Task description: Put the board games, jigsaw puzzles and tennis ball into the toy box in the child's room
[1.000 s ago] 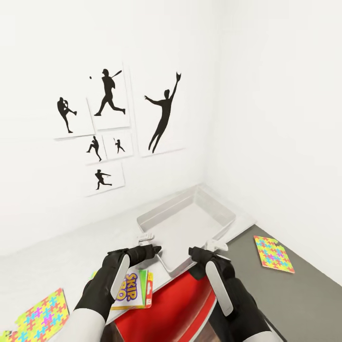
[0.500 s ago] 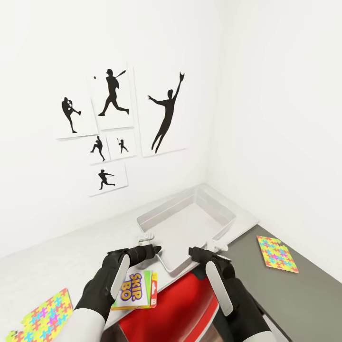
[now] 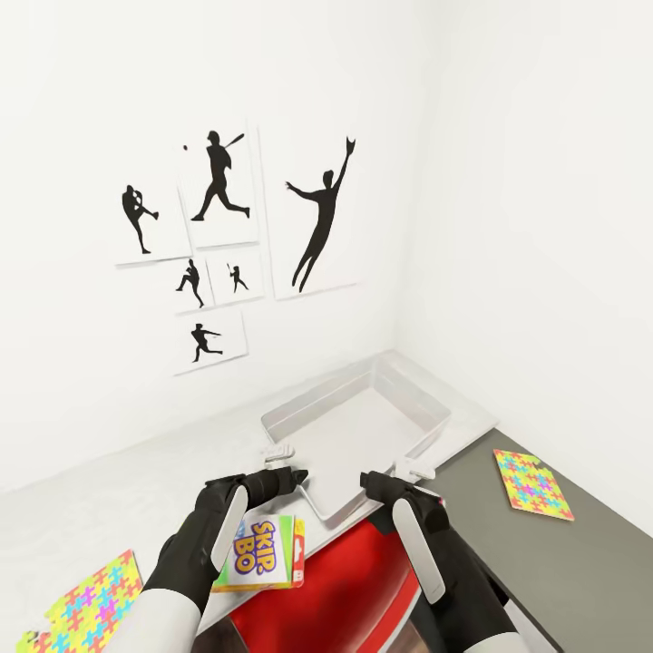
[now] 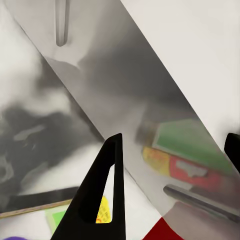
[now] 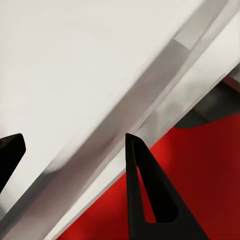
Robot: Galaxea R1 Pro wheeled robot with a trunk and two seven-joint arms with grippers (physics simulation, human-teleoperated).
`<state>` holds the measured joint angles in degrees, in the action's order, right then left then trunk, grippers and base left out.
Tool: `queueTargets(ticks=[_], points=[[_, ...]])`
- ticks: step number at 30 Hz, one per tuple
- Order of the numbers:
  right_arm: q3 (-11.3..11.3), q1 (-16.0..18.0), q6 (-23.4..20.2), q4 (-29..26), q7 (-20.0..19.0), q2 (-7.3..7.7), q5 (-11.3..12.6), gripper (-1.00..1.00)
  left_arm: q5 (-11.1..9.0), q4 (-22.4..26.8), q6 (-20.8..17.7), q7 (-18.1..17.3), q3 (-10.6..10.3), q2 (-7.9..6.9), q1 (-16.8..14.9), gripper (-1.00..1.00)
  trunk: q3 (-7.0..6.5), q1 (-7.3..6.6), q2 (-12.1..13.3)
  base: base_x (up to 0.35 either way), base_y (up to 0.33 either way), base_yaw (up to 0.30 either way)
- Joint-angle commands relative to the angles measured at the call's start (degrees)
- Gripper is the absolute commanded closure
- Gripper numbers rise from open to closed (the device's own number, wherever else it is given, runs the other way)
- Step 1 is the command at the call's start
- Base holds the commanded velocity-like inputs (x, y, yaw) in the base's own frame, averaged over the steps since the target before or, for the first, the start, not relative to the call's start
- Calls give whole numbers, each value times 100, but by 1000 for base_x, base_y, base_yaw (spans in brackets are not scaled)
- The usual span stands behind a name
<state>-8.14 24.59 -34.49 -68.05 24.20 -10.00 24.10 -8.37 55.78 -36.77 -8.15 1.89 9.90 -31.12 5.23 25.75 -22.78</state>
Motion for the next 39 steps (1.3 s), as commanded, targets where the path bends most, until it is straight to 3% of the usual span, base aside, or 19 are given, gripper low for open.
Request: queueTargets(ticks=[1,21,38,39], points=[[-47,2,13,2,50,0,288,100,-262,12,-58,-143,4,9,-8,100,19,3,-14,0,0,0],[-47,2,13,2,42,0,288,100,-262,12,-56,-143,4,9,-8,100,192,3,-14,0,0,0],[-47,2,6,-7,-57,0,288,100,-262,12,-52,-143,4,9,-8,100,201,3,-14,0,0,0],[-47,2,9,-7,-61,0,288,-100,-262,12,-51,-143,4,9,-8,100,201,3,-14,0,0,0]])
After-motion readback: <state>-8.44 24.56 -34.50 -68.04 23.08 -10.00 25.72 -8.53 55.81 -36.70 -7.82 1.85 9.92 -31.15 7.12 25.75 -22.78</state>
